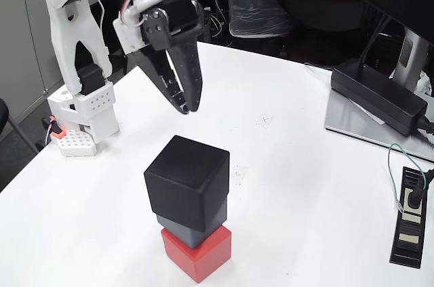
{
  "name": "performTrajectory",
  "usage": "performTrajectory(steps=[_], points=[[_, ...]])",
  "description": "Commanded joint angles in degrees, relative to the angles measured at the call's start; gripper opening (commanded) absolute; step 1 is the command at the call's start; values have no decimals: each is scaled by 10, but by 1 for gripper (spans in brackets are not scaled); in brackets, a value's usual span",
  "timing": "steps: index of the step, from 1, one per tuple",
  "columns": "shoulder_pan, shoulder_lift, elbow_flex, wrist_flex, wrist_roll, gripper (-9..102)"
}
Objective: Stack the three blocks in an ordered color.
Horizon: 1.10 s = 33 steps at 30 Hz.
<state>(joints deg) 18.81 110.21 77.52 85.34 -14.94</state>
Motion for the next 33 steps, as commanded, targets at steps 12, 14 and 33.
performTrajectory(steps=[12, 14, 33], points=[[-41, 142, -80, -7, -4, 0], [-41, 188, -59, -7, -4, 0], [-201, 558, 580, -301, 4, -1]])
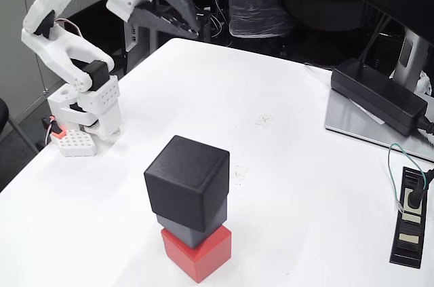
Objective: Stack the three blocks in an ordered color.
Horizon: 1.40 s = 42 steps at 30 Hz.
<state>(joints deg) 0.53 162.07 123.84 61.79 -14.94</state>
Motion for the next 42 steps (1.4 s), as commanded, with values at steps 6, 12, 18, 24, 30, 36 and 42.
performTrajectory(steps=[6, 12, 18, 24, 30, 36, 42], points=[[-58, 183, 350, -193, 33, -1], [-63, 272, 470, -236, 156, -1], [-65, 291, 515, -241, 203, -1], [-111, 291, 530, -242, 204, -1], [-133, 289, 530, -237, 209, -1], [-113, 287, 531, -235, 209, -1], [-98, 287, 531, -235, 210, -1]])
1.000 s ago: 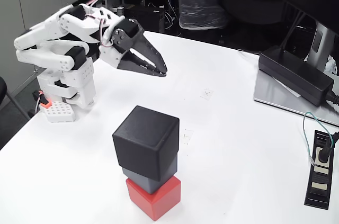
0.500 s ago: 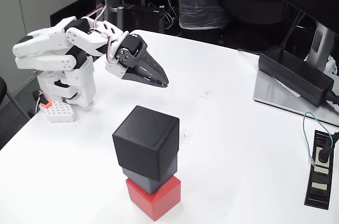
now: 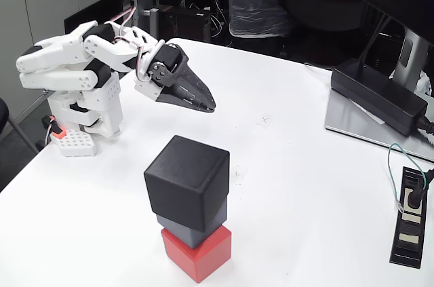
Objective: Stack the three blocks in an ordered color.
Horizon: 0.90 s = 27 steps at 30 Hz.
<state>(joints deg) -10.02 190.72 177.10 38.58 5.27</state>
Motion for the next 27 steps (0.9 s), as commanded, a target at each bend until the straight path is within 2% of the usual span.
performTrajectory(steps=[1, 27], points=[[9, 0, -2, -3, 8, -1], [33, 0, -2, -2, 0, -1]])
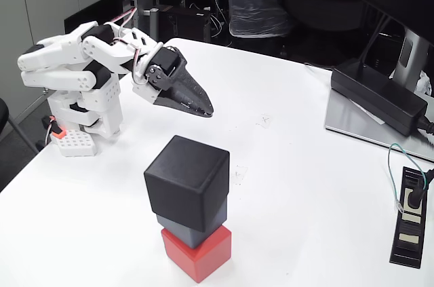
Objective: Stack the three blocks in an ordered color.
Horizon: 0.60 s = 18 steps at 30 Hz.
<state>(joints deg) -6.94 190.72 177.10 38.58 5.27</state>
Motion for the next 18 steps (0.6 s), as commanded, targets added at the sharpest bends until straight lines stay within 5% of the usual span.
performTrajectory(steps=[1, 18], points=[[3, 0, -3, -2, -1, -1], [1, 0, -2, -2, -55, -1]])
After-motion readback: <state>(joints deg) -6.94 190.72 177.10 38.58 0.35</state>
